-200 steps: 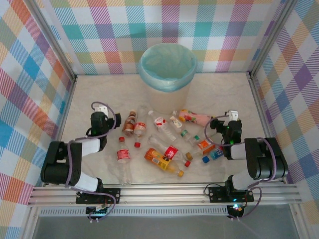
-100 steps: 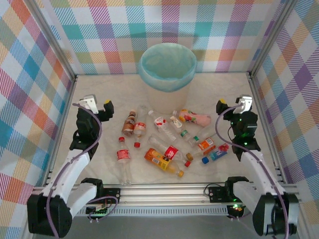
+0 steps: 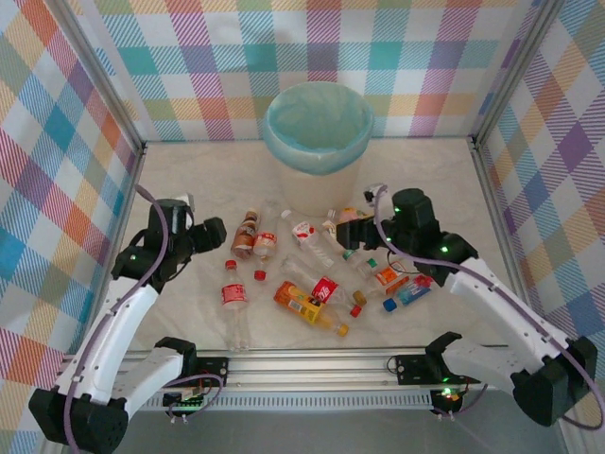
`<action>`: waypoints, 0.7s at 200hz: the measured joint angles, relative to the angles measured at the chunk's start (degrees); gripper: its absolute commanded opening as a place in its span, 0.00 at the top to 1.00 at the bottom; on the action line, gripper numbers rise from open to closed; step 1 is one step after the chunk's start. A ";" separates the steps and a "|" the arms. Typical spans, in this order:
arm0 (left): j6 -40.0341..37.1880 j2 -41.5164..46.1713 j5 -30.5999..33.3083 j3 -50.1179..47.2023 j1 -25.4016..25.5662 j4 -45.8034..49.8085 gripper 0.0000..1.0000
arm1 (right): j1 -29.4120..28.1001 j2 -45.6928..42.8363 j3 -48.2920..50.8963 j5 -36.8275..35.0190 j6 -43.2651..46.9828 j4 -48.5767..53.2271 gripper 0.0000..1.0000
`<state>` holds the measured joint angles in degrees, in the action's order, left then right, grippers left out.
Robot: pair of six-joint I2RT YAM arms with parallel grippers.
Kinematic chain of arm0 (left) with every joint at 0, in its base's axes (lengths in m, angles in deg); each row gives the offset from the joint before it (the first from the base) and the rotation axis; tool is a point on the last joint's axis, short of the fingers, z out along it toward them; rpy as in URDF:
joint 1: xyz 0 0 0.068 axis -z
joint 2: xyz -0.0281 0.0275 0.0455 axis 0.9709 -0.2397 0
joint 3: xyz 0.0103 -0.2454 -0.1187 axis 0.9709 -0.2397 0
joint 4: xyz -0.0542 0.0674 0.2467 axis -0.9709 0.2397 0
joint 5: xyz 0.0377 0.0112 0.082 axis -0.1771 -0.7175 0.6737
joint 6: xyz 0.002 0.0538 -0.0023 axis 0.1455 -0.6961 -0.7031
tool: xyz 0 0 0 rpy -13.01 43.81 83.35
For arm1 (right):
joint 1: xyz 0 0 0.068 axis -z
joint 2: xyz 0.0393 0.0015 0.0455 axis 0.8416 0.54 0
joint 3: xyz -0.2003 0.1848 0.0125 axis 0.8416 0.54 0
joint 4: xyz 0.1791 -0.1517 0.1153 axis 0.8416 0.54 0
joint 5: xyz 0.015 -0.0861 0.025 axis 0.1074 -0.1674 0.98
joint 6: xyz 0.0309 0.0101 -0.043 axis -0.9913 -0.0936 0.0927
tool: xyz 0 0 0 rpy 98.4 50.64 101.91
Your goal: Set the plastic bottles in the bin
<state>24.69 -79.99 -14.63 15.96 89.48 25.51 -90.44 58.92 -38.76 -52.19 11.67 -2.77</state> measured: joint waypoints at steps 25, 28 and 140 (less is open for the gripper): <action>3.87 -2.32 -2.47 -1.03 0.02 3.93 0.25 | -2.01 4.50 -1.99 0.48 -0.13 2.71 0.23; 4.37 -2.73 -2.69 -1.25 0.04 4.07 0.25 | -2.19 4.96 -2.19 0.59 -0.11 2.86 0.23; 8.13 -20.92 -4.61 -4.22 0.09 -2.05 0.38 | -5.55 6.19 -2.93 2.71 -1.66 2.60 0.22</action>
<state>32.82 -100.90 -19.25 11.74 89.57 23.45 -95.99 65.10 -41.68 -49.48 10.00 -0.17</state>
